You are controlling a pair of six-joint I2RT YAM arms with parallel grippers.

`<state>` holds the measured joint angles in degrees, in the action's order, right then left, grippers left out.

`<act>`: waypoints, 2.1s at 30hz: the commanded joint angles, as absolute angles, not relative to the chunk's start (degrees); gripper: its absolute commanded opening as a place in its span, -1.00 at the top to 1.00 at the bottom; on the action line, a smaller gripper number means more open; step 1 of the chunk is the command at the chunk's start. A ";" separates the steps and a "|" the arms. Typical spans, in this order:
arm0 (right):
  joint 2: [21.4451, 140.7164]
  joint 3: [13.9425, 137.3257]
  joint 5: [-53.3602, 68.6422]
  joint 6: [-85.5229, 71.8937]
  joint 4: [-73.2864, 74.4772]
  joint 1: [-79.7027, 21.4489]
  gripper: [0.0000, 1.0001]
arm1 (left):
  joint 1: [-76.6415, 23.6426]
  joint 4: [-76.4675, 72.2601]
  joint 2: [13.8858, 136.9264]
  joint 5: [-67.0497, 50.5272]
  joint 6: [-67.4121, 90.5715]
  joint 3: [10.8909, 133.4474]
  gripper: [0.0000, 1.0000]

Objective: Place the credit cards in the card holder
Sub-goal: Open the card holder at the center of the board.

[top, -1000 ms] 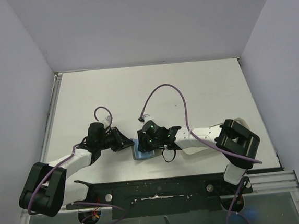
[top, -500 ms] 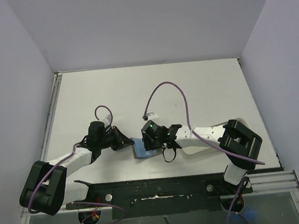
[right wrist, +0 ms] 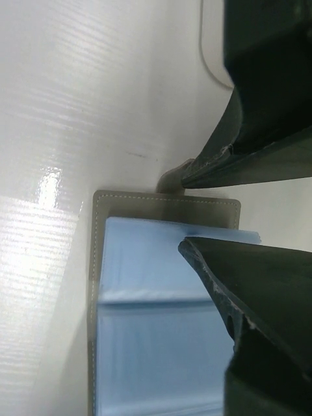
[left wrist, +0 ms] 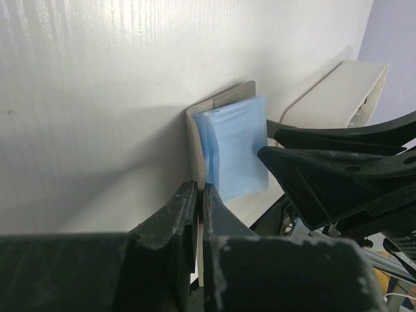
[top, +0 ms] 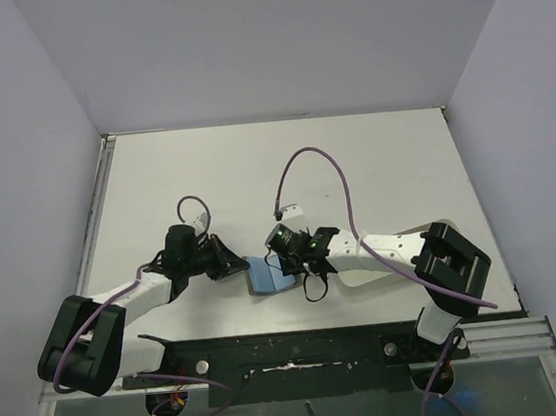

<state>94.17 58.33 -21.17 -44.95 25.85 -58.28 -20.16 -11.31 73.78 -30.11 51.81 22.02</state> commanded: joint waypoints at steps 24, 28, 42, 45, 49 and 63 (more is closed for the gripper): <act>94.52 59.77 -8.23 -40.55 11.69 -56.53 0.22 | -19.86 -10.30 77.04 -29.74 47.86 27.25 1.00; 93.47 55.87 -3.03 -40.67 5.57 -55.04 0.14 | -19.05 -10.31 78.42 -29.85 47.50 27.21 1.00; 98.78 57.91 -2.87 -40.73 7.11 -54.37 0.13 | -17.33 -15.98 79.01 -33.81 50.49 25.90 0.22; 99.01 58.11 -3.24 -40.95 7.40 -54.33 0.13 | -17.33 -18.14 79.08 -34.51 51.35 25.33 0.08; 99.38 58.66 -3.82 -41.04 8.40 -54.40 0.13 | -17.32 -19.59 80.19 -34.62 51.48 25.08 0.01; 96.00 56.44 -2.93 -40.33 7.12 -54.34 0.09 | -18.54 -6.99 80.31 -23.70 45.62 29.09 0.84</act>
<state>99.31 56.36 -2.74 -40.95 8.99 -54.46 -18.11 -10.90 82.81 -29.10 48.73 25.47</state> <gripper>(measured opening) 0.443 0.153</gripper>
